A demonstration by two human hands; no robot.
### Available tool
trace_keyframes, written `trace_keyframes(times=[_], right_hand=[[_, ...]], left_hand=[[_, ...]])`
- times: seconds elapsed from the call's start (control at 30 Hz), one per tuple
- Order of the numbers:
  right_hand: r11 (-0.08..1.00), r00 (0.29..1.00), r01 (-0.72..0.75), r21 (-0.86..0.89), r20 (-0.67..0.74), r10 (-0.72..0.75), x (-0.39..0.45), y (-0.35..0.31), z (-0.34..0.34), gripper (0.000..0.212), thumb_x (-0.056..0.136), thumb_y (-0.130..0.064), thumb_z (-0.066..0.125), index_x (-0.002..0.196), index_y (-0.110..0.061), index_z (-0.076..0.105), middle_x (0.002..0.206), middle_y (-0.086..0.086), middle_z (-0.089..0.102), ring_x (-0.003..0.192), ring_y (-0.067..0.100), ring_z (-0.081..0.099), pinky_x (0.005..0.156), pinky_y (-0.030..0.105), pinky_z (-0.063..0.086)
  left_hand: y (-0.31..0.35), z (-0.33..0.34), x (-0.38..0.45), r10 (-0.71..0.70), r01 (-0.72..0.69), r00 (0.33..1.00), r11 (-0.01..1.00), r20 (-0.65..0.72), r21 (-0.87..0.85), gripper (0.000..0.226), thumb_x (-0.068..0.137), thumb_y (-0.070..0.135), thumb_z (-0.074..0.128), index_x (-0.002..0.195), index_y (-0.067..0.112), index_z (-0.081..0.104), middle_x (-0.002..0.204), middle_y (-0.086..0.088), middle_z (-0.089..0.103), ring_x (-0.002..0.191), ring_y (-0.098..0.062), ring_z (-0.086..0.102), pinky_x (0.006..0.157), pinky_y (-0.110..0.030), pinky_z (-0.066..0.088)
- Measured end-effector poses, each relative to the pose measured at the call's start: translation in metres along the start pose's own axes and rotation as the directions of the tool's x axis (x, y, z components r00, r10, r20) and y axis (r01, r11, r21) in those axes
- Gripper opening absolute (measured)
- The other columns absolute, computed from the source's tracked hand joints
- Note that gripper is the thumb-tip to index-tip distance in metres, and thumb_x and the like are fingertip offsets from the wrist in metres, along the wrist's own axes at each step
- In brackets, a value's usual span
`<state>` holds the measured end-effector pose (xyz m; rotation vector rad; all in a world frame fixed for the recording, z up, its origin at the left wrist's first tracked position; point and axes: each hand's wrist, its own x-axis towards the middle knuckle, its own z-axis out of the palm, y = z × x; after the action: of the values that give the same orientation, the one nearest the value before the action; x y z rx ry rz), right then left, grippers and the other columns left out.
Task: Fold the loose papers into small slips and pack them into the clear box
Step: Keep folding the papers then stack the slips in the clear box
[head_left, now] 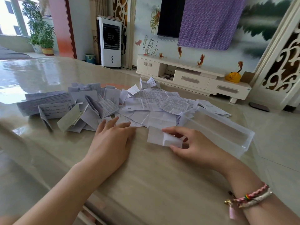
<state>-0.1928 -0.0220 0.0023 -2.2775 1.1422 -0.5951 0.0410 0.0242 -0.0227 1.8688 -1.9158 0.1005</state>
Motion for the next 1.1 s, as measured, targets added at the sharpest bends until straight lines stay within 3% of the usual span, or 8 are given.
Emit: trace_keyframes(times=[0.27, 0.47, 0.53, 0.63, 0.73, 0.87, 0.97, 1.1], right_hand=[[0.994, 0.999, 0.048, 0.102, -0.022, -0.046, 0.0, -0.004, -0.004, 0.036, 0.079, -0.032, 0.067, 0.113, -0.043, 0.065, 0.113, -0.02, 0.066, 0.11, -0.005, 0.056, 0.092, 0.024, 0.042], [0.944, 0.996, 0.079, 0.319, -0.059, -0.063, -0.001, -0.007, -0.009, 0.03, 0.084, -0.035, 0.059, 0.111, -0.027, 0.069, 0.096, -0.016, 0.069, 0.083, 0.004, 0.062, 0.078, 0.016, 0.047], [0.935, 0.992, 0.061, 0.349, -0.127, -0.017, 0.002, -0.008, -0.007, 0.036, 0.086, -0.047, 0.052, 0.109, -0.026, 0.069, 0.096, -0.016, 0.07, 0.082, 0.0, 0.061, 0.076, 0.013, 0.048], [0.928, 0.982, 0.055, 0.369, -0.189, 0.017, 0.007, -0.01, -0.002, 0.048, 0.086, -0.065, 0.05, 0.104, -0.024, 0.069, 0.094, -0.015, 0.072, 0.08, 0.001, 0.061, 0.075, 0.019, 0.049], [0.919, 0.972, 0.031, 0.393, -0.225, 0.063, 0.01, -0.014, 0.003, 0.031, 0.089, -0.045, 0.05, 0.084, -0.019, 0.066, 0.07, -0.02, 0.068, 0.065, -0.007, 0.058, 0.063, 0.011, 0.046], [0.922, 0.968, -0.046, 0.384, -0.213, 0.137, 0.012, -0.01, 0.008, 0.039, 0.098, -0.029, 0.05, 0.072, -0.002, 0.062, 0.064, -0.009, 0.062, 0.061, 0.003, 0.057, 0.065, 0.019, 0.045], [0.93, 0.966, -0.191, 0.314, -0.11, 0.235, 0.011, -0.006, 0.01, 0.034, 0.098, -0.03, 0.051, 0.074, -0.013, 0.068, 0.066, -0.006, 0.068, 0.063, 0.003, 0.061, 0.065, 0.023, 0.047], [0.952, 0.956, -0.254, -0.173, -0.192, 0.22, 0.01, -0.006, 0.016, 0.036, 0.094, -0.036, 0.051, 0.078, -0.005, 0.06, 0.074, 0.012, 0.064, 0.065, 0.021, 0.057, 0.057, 0.031, 0.038]], left_hand=[[0.017, -0.002, 0.001, 0.179, -0.189, 0.98, 0.976, -0.09, -0.11, 0.076, 0.083, 0.047, 0.066, 0.148, 0.039, 0.028, 0.149, 0.022, 0.035, 0.147, -0.008, -0.008, 0.116, -0.035, -0.018], [0.016, 0.008, 0.012, 0.09, -0.168, 0.973, 0.908, -0.212, -0.385, 0.007, 0.086, 0.032, 0.067, 0.086, 0.028, 0.061, 0.083, 0.02, 0.063, 0.121, 0.003, 0.047, 0.118, -0.046, 0.002], [0.016, 0.011, 0.015, 0.068, -0.16, 0.971, 0.898, -0.229, -0.41, 0.015, 0.09, 0.029, 0.063, 0.077, 0.023, 0.058, 0.075, 0.014, 0.062, 0.089, 0.01, 0.053, 0.115, -0.051, 0.011], [0.02, 0.012, 0.013, 0.046, -0.116, 0.986, 0.88, -0.162, -0.461, 0.026, 0.091, 0.038, 0.055, 0.072, 0.02, 0.058, 0.07, 0.015, 0.063, 0.082, 0.005, 0.058, 0.114, -0.051, 0.016], [0.029, 0.006, 0.007, 0.037, -0.096, 0.991, 0.86, -0.126, -0.502, 0.044, 0.094, 0.035, 0.053, 0.054, 0.022, 0.04, 0.05, 0.02, 0.051, 0.101, 0.017, 0.034, 0.112, -0.057, 0.02], [0.036, 0.003, 0.002, -0.037, -0.007, 0.997, 0.815, -0.065, -0.579, 0.028, 0.093, 0.04, 0.055, 0.068, 0.028, 0.048, 0.046, 0.02, 0.049, 0.054, 0.006, 0.048, 0.106, -0.063, 0.027], [0.032, 0.006, 0.0, -0.076, 0.026, 0.994, 0.858, -0.078, -0.513, 0.035, 0.084, 0.053, 0.055, 0.114, 0.036, 0.05, 0.078, 0.018, 0.061, 0.1, 0.004, 0.055, 0.117, -0.047, 0.016], [0.029, 0.008, -0.004, 0.023, -0.046, 0.995, 0.968, -0.096, -0.246, 0.043, 0.089, 0.064, 0.04, 0.124, 0.041, 0.052, 0.119, 0.025, 0.057, 0.134, -0.007, 0.03, 0.112, -0.032, -0.01]])
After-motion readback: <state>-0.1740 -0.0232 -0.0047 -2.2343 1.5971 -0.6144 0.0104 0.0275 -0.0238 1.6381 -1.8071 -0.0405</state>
